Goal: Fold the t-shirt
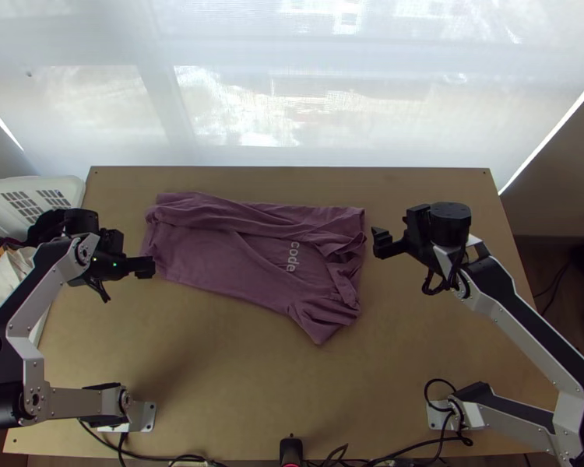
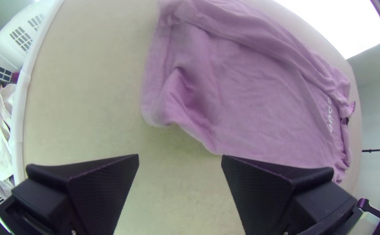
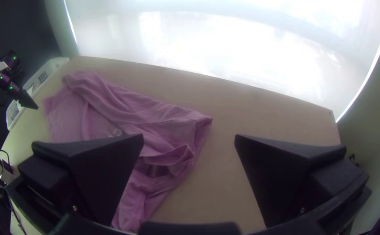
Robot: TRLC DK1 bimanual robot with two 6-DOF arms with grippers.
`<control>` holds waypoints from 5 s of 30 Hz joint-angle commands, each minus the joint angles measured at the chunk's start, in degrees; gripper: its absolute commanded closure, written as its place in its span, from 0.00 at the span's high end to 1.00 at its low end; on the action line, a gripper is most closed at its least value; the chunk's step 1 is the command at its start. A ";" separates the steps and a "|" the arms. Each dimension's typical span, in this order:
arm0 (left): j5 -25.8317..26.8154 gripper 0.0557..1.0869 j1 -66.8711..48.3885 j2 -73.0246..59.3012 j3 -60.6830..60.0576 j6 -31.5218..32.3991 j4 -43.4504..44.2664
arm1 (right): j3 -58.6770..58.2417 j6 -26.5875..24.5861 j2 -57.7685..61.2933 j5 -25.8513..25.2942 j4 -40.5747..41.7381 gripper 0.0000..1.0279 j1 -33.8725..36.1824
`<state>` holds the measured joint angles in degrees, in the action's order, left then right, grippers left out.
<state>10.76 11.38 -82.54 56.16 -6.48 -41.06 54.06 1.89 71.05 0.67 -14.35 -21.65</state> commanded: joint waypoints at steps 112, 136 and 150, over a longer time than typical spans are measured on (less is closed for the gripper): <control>-1.80 0.80 0.14 -13.35 10.64 13.34 -3.50 | -3.35 0.04 -8.20 0.39 -4.99 0.95 1.43; -1.80 0.56 -2.76 -14.58 8.88 13.69 -0.60 | -3.00 0.13 -8.47 0.65 -5.25 0.95 1.79; -1.71 0.05 -2.85 -13.08 8.61 12.98 1.24 | -2.91 0.22 -9.00 0.74 -5.69 0.95 2.14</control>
<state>8.97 8.73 -96.53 64.86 7.27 -40.62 51.20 1.96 62.39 1.37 -19.81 -19.62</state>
